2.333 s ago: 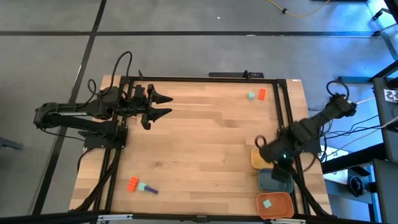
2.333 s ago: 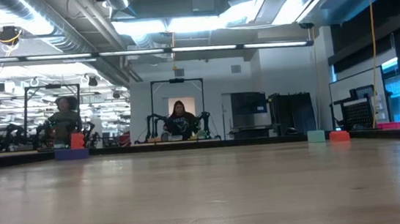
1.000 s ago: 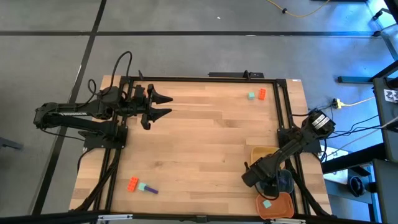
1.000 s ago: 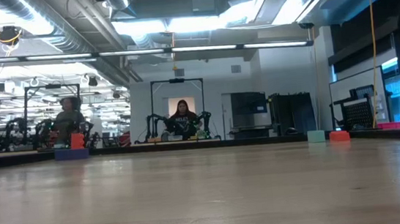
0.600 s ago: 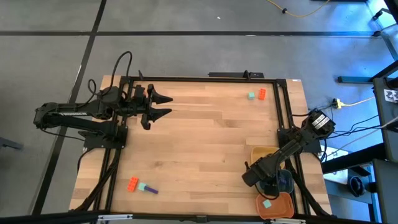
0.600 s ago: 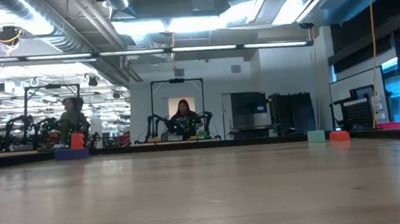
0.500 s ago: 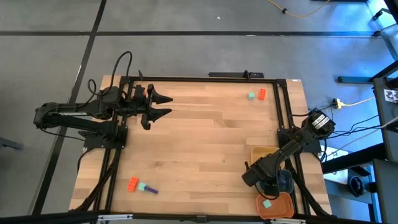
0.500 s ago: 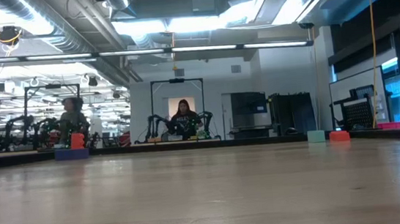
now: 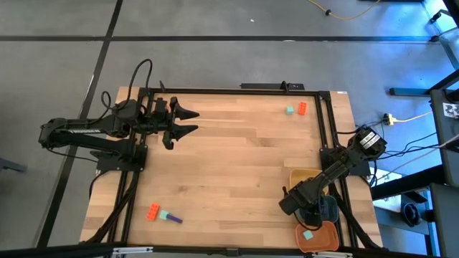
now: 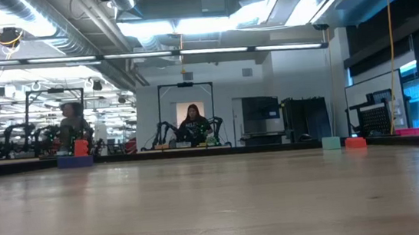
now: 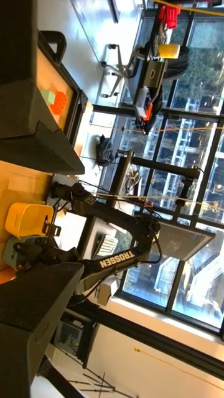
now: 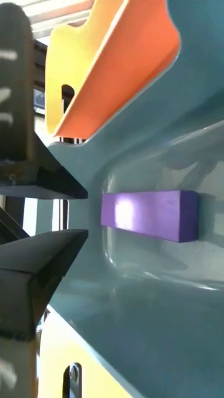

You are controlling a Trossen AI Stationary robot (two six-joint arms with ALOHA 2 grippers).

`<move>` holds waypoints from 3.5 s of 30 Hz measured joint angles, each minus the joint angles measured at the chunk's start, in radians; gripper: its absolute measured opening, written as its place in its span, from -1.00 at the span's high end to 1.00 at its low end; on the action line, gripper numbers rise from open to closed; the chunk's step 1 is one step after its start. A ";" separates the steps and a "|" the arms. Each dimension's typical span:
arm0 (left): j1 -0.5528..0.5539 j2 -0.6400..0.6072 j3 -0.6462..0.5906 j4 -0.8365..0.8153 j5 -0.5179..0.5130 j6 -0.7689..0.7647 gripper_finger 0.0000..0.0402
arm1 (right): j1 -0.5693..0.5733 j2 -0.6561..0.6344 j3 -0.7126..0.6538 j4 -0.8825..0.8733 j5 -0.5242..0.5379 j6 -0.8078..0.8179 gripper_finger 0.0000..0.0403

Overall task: Sort & place blocks by color
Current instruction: Put the bottom violet block into the blue bin

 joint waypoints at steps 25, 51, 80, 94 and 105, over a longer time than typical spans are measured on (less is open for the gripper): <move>0.000 0.000 0.000 0.000 0.000 0.000 -0.17 | 0.000 -0.007 0.039 -0.046 -0.009 -0.167 -0.23; 0.000 0.000 0.000 0.001 0.015 -0.001 -0.17 | -0.528 -0.555 -0.063 1.023 0.488 -0.288 -0.22; 0.000 0.000 0.000 -0.005 -0.029 0.070 -0.17 | -0.757 -0.516 -0.083 1.608 0.400 -0.611 -0.22; 0.000 0.000 0.000 -0.009 -0.027 0.070 -0.17 | -0.757 -0.516 -0.083 1.611 0.401 -0.632 -0.22; 0.053 0.024 0.153 -0.355 -0.145 -0.005 -0.17 | -0.757 -0.516 -0.083 1.606 0.401 -0.628 -0.22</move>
